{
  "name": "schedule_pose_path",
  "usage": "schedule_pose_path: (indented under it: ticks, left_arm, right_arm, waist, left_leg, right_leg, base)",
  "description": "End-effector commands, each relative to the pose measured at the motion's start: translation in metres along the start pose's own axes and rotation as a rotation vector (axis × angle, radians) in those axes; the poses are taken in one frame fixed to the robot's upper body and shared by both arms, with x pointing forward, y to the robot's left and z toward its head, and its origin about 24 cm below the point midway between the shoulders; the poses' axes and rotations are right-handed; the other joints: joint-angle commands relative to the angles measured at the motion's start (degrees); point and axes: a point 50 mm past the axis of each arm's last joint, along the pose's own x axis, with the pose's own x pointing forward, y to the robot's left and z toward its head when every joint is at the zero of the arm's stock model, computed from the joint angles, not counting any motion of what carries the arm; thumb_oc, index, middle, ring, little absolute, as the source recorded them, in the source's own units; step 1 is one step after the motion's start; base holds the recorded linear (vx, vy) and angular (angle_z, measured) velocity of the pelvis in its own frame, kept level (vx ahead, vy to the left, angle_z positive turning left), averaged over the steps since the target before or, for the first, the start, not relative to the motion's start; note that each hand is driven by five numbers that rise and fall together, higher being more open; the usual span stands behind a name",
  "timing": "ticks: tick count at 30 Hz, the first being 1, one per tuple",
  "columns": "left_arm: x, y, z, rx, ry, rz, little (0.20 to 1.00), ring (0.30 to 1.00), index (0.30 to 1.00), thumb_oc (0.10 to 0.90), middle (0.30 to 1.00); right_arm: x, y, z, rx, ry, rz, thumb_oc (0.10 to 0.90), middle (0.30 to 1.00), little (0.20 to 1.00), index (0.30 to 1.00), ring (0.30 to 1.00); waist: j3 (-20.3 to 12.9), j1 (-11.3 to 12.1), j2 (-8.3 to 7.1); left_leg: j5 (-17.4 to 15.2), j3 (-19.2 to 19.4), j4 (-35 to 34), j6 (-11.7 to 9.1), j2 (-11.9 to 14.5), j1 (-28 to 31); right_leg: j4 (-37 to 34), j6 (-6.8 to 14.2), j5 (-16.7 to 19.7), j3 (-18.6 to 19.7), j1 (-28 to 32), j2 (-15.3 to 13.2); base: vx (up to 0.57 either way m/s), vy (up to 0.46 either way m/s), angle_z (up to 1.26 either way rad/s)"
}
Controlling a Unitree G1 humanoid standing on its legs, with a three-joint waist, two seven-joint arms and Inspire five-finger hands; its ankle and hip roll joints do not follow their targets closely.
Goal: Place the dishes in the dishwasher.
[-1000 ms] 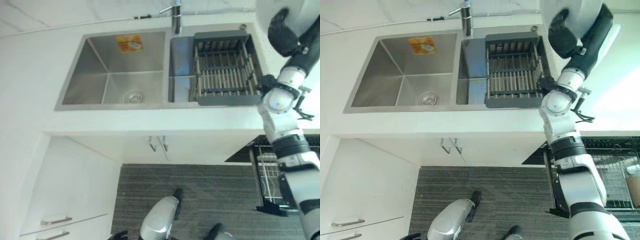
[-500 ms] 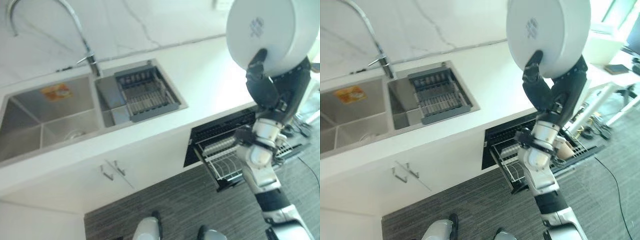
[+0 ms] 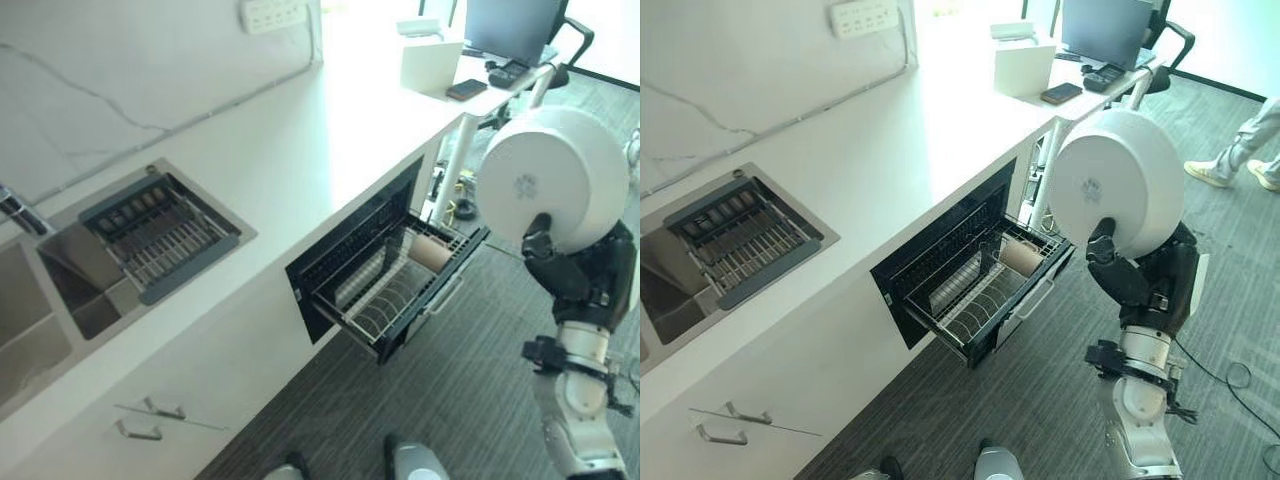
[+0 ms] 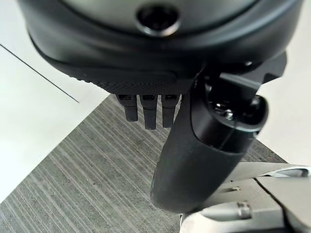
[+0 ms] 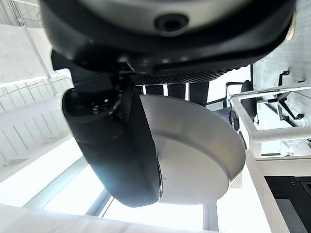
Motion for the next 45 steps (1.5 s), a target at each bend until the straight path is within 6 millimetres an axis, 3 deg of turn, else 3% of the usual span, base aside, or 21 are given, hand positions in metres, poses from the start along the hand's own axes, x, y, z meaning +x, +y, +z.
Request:
schedule_pose_path:
  ticks: [1,8,13,19,24,29,34,40,45]
  left_arm:
    - [-0.001,-0.006,0.034,-0.01,-0.105,-0.034,0.9,0.9,0.9,0.8,0.9]
    - [-0.002,0.0,0.039,0.037,-0.101,-0.025,0.9,0.9,0.9,0.8,0.9]
    - [-0.002,0.008,0.046,0.074,-0.109,-0.018,0.9,0.9,0.9,0.8,0.9]
    - [-0.004,0.015,0.062,0.055,-0.141,-0.021,0.9,0.9,0.9,0.8,0.9]
    - [-0.005,0.016,0.067,0.011,-0.15,-0.033,0.9,0.9,0.9,0.8,0.9]
    - [-0.006,0.021,0.074,-0.074,-0.165,-0.041,0.9,0.9,0.9,0.8,0.9]
    - [-0.008,0.026,0.083,-0.082,-0.191,-0.048,0.9,0.9,0.9,0.8,0.9]
    - [-0.012,0.025,0.1,-0.078,-0.245,-0.061,0.9,0.9,0.9,0.8,0.9]
    - [-0.015,0.022,0.113,-0.068,-0.285,-0.07,0.9,0.9,0.9,0.8,0.9]
  right_arm:
    - [0.037,0.018,0.046,0.06,-0.295,0.148,0.4,0.3,0.3,0.3,0.3]
    - [0.04,0.028,0.006,-0.079,-0.131,0.3,0.4,0.3,0.3,0.3,0.3]
    - [0.061,0.036,0.0,-0.196,-0.115,0.303,0.4,0.3,0.3,0.3,0.3]
    - [0.088,0.052,0.009,-0.273,-0.146,0.338,0.4,0.3,0.3,0.3,0.3]
    - [0.101,0.055,0.003,-0.35,-0.093,0.345,0.4,0.3,0.3,0.3,0.3]
    - [0.126,0.031,-0.007,-0.498,-0.005,0.218,0.4,0.3,0.3,0.3,0.3]
    - [0.152,0.001,-0.002,-0.64,0.053,0.029,0.4,0.3,0.3,0.3,0.3]
    - [0.179,-0.023,0.032,-0.876,-0.051,-0.323,0.4,0.3,0.3,0.3,0.3]
    - [0.191,-0.029,0.06,-1.049,-0.178,-0.522,0.4,0.3,0.3,0.3,0.3]
  waist:
    - [0.01,1.11,-1.23]
    - [1.1,2.9,-0.68]
    - [2.74,5.51,-0.17]
    - [5.51,7.35,0.4]
    - [6.68,8.68,0.69]
    - [9.28,11.08,1.7]
    - [13.15,12.94,3.51]
    - [16.15,14.02,4.98]
    - [17.85,14.62,6.58]
  left_leg:
    - [-10.17,-5.05,4.87,0.1,1.41,0.78]
    - [-10.09,-6.71,4.87,0.18,0.07,-0.08]
    - [-9.93,-9.3,4.87,0.38,-1.46,-2.18]
    - [-9.12,-11.17,4.87,0.57,-2.65,-4.49]
    - [-8.76,-11.95,4.87,0.69,-3.2,-5.3]
    - [-7.86,-12.71,4.87,0.98,-3.85,-7.21]
    - [-6.66,-14.07,4.87,1.33,-4.2,-9.26]
    - [-5.61,-14.69,4.87,1.69,-4.67,-11.57]
    - [-4.52,-15.54,4.87,2.44,-4.97,-13.77]
  right_leg:
    - [-0.83,3.44,-4.05,-1.55,2.25,-3.25]
    - [-0.83,3.5,-3.73,-2.67,1.69,-4.25]
    - [-0.83,3.91,-3.08,-3.83,0.43,-5.25]
    - [-0.83,4.0,-2.17,-4.5,-1.1,-6.07]
    - [-0.83,4.23,-1.67,-5.28,-1.37,-6.8]
    - [-0.83,4.41,-0.75,-7.02,-2.13,-8.01]
    - [-0.83,3.72,-0.46,-8.59,-2.01,-8.05]
    - [-0.83,3.19,-0.34,-9.59,-2.89,-7.58]
    - [-0.83,2.31,0.1,-10.22,-3.83,-6.47]
  base:
    - [0.0,0.0,0.0]
    - [0.01,-0.002,0.06]
    - [0.03,0.027,0.2]
    - [-0.04,0.046,0.18]
    - [0.0,0.046,0.1]
    - [-0.04,0.043,0.25]
    - [-0.03,0.034,0.26]
    - [-0.02,0.009,0.05]
    - [-0.03,0.003,0.0]
